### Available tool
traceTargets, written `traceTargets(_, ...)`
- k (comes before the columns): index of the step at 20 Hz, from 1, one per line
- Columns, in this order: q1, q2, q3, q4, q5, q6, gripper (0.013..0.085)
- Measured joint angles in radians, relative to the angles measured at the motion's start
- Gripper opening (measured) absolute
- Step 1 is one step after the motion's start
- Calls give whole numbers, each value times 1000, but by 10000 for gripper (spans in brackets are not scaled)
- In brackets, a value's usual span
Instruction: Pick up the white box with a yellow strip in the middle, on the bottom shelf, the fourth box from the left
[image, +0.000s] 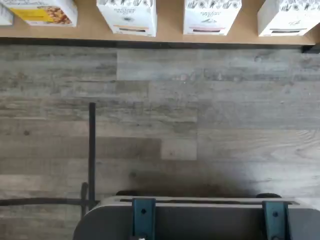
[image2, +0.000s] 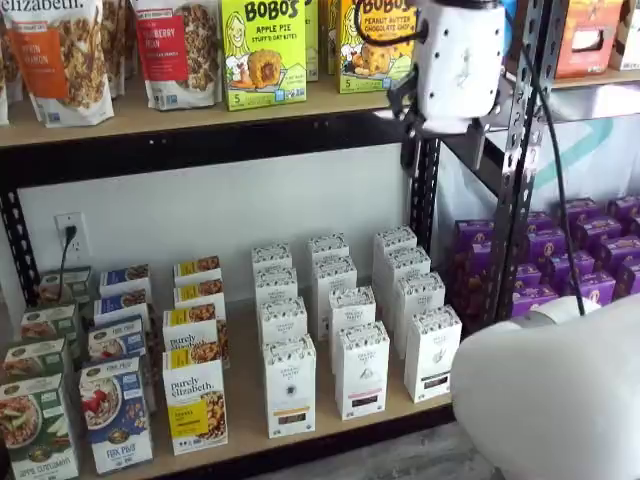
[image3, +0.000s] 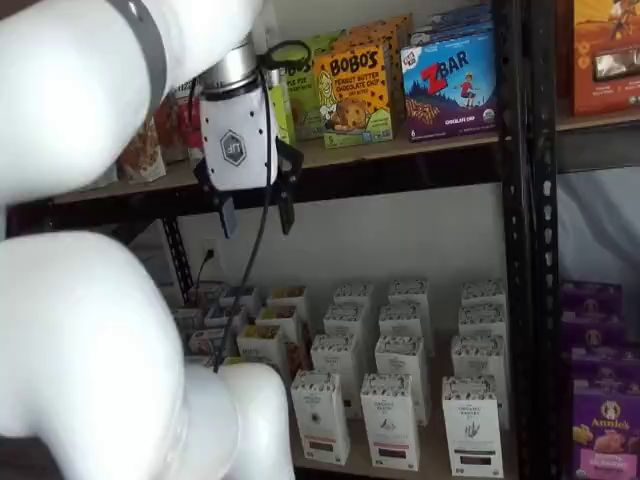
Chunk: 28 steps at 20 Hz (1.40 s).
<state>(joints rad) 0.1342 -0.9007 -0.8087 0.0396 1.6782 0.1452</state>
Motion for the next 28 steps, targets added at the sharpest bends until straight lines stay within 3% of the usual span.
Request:
traceTargets(6, 86, 13, 83, -27, -101, 83, 850)
traceTargets(11, 161, 0, 182, -57, -260, 162, 850)
traceTargets(15, 184, 40, 215, -32, -315, 182, 850)
traceTargets(28, 291, 203, 347, -36, -602, 288, 850)
